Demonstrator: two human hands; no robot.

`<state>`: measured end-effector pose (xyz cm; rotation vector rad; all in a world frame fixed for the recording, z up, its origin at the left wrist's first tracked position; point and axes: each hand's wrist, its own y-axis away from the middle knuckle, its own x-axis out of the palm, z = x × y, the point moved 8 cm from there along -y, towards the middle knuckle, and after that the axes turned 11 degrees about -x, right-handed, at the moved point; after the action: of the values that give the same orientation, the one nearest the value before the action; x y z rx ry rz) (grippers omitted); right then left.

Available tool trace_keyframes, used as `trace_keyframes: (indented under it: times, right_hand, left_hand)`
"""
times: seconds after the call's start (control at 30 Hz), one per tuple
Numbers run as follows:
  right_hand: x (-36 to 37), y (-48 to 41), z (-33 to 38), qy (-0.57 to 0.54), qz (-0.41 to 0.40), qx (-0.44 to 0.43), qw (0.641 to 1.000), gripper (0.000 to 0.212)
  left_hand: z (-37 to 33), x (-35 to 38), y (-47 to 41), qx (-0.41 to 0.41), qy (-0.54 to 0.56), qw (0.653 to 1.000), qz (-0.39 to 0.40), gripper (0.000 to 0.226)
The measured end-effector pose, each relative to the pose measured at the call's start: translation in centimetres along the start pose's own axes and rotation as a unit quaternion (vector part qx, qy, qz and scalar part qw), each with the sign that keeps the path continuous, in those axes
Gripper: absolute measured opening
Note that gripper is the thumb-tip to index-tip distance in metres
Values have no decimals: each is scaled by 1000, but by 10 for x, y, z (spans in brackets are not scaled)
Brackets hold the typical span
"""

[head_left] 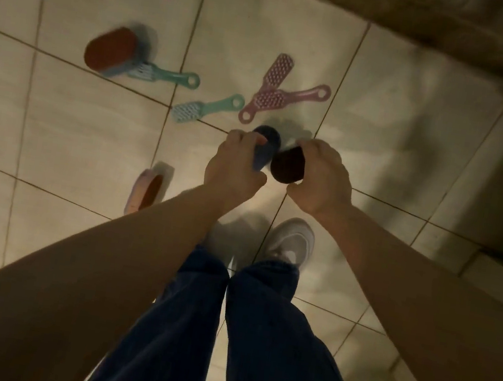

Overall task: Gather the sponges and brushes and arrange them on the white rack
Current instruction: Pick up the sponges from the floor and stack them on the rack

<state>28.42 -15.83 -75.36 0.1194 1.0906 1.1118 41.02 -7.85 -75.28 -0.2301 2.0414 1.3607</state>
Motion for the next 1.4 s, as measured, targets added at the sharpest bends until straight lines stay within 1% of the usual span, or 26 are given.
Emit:
trace_keyframes:
  times: [0.13,0.27,0.43,0.53,0.6,0.67,0.73,0.77,0.8,0.87,0.9,0.97,1.03,1.13,1.2,1.27,1.4]
  right_hand:
    - [25,-27,-15,95,18,-64,993,75]
    - [48,-39,-29,145,39,-95,984,75]
    - [57,-45,-32,171,8,-113,979,68]
    - [57,-42,-36,169,2,-85,982,65]
    - [57,-35,-41,147,13,-36,988,70]
    - [58,-22,-43,96,28,22,995,77]
    - [53,-5,-36,23,8,60,998,75]
    - [49,3,-31,-36,-8,84,996,73]
    - [46,12,-25,-105,-19,114,988,70]
    - [39,27,-12,-253,-32,176,951,63]
    - [34,33,-5,-325,-46,201,923,57]
    - [18,47,14,-446,-83,240,858,36]
    - [-6,63,35,-530,-121,262,798,17]
    - [-46,86,66,-600,-151,283,733,16]
    - [-75,101,87,-626,-156,290,707,15]
    - [-106,117,108,-644,-165,292,688,17]
    - [-169,152,148,-661,-183,295,665,22]
  left_hand:
    - [5,29,-24,12,-38,999,-22,77]
    - [10,48,-40,-3,-49,998,-35,88]
    - [11,52,-46,29,-41,996,-74,85]
    - [13,50,-44,40,-27,996,-72,85]
    - [15,46,-39,27,10,998,-56,85]
    - [16,38,-31,17,42,998,-47,83]
    - [14,27,-20,14,67,997,-39,79]
    - [12,21,-15,11,86,996,-33,76]
    - [11,15,-9,5,113,993,-24,72]
    - [8,1,7,-19,178,984,3,63]
    - [7,-7,15,-37,205,978,14,61]
    - [3,-25,33,-76,245,966,31,60]
    - [-5,-45,50,-102,284,952,43,57]
    - [-23,-80,76,-119,338,932,60,35]
    - [-40,-106,98,-115,362,922,70,27]
    - [-56,-134,121,-105,375,918,78,29]
    - [-79,-190,172,-98,380,916,83,39]
